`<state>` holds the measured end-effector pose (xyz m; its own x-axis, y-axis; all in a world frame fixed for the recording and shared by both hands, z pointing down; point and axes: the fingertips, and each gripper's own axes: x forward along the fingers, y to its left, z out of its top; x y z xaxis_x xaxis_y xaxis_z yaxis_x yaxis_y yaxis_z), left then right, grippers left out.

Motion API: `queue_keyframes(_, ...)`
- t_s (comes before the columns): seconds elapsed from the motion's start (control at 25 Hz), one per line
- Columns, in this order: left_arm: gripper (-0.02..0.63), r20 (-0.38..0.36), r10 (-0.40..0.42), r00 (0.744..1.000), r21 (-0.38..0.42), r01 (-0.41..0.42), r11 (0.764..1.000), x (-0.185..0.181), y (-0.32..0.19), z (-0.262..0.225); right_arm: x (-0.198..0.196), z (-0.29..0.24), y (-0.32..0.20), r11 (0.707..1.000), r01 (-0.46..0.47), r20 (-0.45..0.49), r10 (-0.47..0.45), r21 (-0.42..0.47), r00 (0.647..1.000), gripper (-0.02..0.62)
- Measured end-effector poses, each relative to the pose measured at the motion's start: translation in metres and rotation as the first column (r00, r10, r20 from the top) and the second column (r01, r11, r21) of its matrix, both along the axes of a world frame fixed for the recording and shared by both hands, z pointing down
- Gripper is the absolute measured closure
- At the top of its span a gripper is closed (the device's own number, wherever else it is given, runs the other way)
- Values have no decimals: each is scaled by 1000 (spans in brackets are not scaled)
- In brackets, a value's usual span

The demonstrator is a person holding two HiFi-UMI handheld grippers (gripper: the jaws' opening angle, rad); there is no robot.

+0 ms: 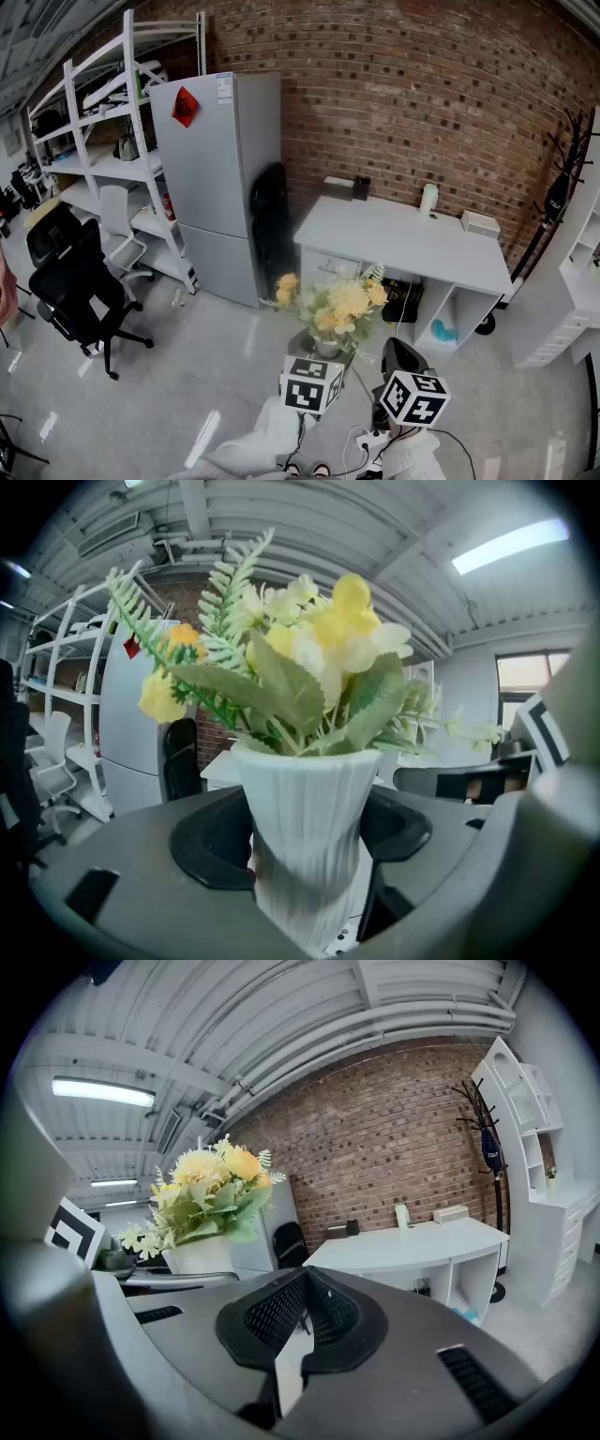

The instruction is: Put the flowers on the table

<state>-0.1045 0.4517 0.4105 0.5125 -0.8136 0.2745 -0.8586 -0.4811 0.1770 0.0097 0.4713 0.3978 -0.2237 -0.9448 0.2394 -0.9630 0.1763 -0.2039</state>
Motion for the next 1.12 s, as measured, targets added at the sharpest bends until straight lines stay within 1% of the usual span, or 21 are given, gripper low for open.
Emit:
queue_keyframes(0.36,288,1,-19,1000,1,19,1000,-14,-8,-2,-9,-3,-9,1000,10,3,-10,4,1000,572)
queue_keyframes(0.56,288,3,-20,1000,6,20,1000,-26,-12,1,-22,0,-16,1000,22,68,-23,6,997,572)
queue_keyframes(0.88,288,2,-28,1000,1,28,1000,-59,-22,5,-45,12,-21,1000,6,74,-5,-24,997,571)
queue_keyframes(1.12,288,7,-22,1000,-13,22,1000,-69,-29,15,-51,25,-26,999,-3,90,8,-54,996,571)
